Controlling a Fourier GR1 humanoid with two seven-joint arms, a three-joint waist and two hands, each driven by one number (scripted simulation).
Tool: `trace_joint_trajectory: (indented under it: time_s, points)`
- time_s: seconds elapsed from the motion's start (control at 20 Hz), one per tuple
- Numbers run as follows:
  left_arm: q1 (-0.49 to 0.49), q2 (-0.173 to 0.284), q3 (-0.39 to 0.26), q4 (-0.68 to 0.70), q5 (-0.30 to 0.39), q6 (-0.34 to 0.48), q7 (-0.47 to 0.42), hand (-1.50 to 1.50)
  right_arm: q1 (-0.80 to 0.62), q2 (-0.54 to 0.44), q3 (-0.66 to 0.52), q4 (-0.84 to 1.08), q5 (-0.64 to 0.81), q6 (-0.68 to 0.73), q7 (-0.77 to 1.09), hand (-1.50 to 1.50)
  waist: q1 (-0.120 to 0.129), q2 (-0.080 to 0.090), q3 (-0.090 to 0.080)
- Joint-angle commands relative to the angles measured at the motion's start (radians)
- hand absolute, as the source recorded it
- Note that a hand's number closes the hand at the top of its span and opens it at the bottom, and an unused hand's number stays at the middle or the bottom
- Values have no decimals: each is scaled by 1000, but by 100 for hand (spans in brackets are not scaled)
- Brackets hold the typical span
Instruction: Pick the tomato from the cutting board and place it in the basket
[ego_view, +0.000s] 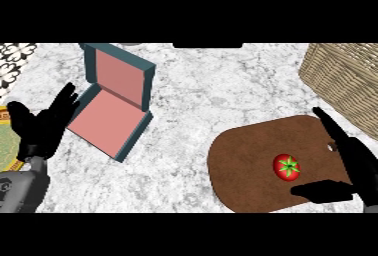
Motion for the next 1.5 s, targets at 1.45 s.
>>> trace_joint_trajectory:
  time_s: [1.45]
  points:
    - [24,-127,132,-17,-143,-86,-3,0,69,119,-44,178,188,70,-240,-150,-3,-1,0]
